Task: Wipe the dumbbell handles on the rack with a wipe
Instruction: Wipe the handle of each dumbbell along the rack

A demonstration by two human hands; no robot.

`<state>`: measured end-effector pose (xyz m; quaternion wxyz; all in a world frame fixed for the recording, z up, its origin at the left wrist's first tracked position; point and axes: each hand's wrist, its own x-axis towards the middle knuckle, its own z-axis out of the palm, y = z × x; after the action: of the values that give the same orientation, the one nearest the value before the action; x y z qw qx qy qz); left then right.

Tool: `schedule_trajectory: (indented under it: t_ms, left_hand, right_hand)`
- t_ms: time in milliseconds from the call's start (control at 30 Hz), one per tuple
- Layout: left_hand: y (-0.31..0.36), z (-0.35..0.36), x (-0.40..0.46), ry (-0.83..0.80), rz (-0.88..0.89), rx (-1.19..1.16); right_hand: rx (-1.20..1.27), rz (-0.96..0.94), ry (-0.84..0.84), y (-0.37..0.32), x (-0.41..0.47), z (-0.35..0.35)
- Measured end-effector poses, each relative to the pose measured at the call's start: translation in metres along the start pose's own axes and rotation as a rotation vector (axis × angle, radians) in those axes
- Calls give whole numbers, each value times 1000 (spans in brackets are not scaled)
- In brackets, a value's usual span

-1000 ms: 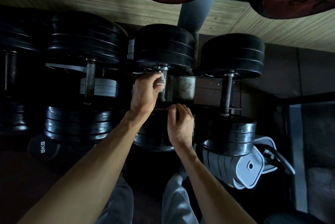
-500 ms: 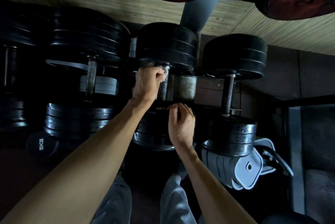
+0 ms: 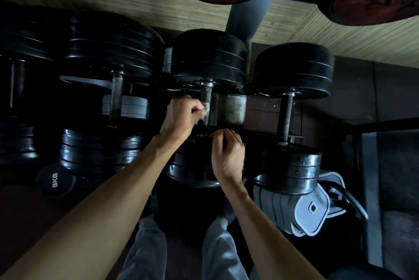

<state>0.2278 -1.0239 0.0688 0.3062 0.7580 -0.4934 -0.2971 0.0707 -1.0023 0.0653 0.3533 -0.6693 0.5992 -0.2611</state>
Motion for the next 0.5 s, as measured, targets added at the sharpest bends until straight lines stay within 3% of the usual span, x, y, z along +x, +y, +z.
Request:
schedule_trajectory:
  t_ms: [133, 333, 500]
  left_hand:
    - [5, -3, -7, -183, 46, 166]
    - [11, -6, 23, 32, 17, 12]
    - [-3, 5, 0, -18, -36, -67]
  right_hand:
    - [-14, 3, -2, 0, 0, 0]
    - [26, 13, -20, -4, -1, -3]
    - [32, 31, -20, -5, -1, -3]
